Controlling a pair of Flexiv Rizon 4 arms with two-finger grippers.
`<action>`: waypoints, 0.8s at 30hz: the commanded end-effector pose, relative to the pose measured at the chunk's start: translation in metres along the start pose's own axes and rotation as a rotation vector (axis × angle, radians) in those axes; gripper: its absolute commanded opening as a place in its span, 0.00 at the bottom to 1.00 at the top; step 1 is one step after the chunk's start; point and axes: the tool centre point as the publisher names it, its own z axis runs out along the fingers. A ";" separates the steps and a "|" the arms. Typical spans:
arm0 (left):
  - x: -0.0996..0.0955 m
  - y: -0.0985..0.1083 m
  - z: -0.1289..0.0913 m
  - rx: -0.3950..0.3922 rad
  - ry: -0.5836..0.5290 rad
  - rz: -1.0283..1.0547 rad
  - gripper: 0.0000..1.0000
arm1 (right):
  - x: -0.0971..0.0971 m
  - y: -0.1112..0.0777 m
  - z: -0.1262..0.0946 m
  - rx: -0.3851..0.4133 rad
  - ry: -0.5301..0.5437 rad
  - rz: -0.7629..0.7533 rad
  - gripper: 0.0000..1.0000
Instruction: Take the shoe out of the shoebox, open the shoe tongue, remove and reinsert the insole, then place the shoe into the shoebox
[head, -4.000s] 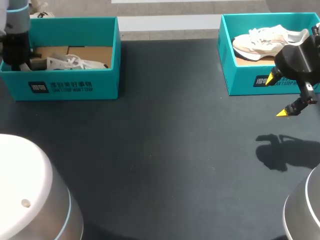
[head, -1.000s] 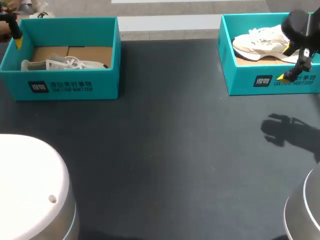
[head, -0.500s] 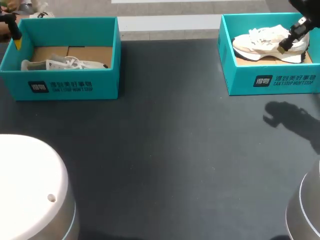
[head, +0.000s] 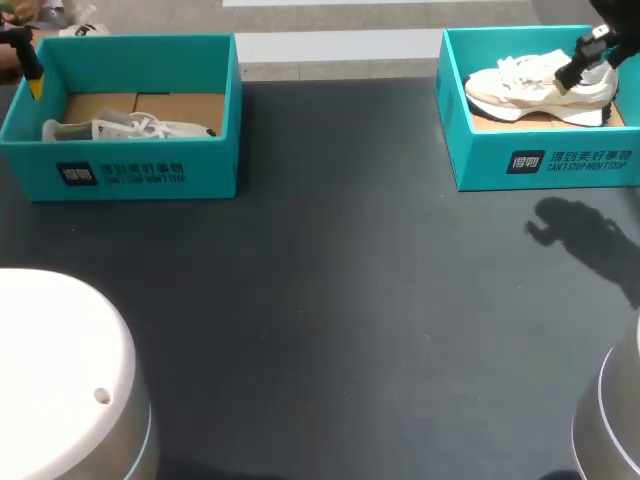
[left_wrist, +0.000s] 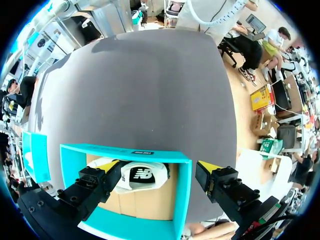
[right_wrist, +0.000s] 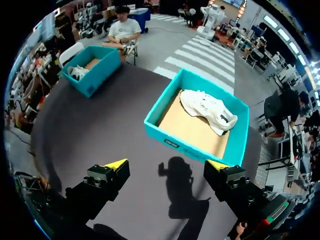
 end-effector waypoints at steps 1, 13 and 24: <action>0.000 -0.001 0.000 -0.001 0.002 0.000 1.00 | -0.027 0.030 0.023 0.025 -0.027 0.112 1.00; 0.000 -0.001 0.000 -0.001 0.002 0.000 1.00 | -0.110 0.081 0.079 0.072 -0.089 0.378 1.00; 0.000 -0.001 0.000 -0.001 0.002 0.000 1.00 | -0.173 0.111 0.115 0.120 -0.196 0.516 1.00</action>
